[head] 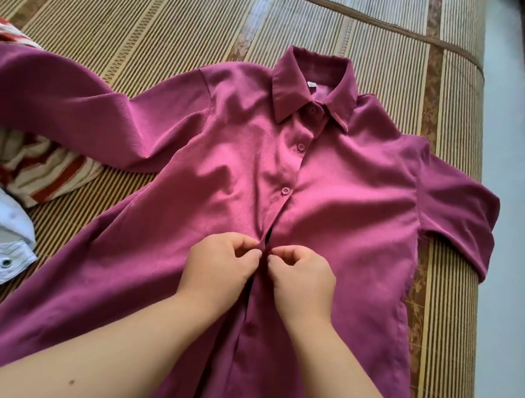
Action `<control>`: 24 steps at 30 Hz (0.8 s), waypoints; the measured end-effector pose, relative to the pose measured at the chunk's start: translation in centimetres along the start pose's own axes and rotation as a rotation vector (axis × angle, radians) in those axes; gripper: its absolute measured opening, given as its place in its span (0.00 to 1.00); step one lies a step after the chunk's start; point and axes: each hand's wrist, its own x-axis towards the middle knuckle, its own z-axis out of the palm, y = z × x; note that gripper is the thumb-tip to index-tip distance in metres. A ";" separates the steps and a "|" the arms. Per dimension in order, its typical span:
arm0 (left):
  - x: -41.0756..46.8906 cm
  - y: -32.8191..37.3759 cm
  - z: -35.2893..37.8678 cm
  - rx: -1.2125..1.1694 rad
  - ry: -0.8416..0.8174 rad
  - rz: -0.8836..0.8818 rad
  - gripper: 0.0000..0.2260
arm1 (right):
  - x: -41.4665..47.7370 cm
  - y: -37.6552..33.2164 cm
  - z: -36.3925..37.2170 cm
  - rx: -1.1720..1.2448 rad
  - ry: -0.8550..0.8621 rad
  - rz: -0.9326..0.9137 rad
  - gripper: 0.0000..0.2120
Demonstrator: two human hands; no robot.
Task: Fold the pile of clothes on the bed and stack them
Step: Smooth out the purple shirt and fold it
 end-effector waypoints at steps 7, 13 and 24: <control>-0.1 0.8 0.3 0.104 0.015 0.022 0.08 | -0.2 -0.2 -0.2 0.133 -0.011 0.007 0.09; 0.0 0.4 0.3 0.129 -0.023 0.073 0.09 | -0.1 0.0 -0.2 0.240 -0.037 0.021 0.10; 0.9 0.9 0.2 0.219 -0.036 0.215 0.04 | 0.0 0.0 -0.5 0.382 -0.093 0.104 0.04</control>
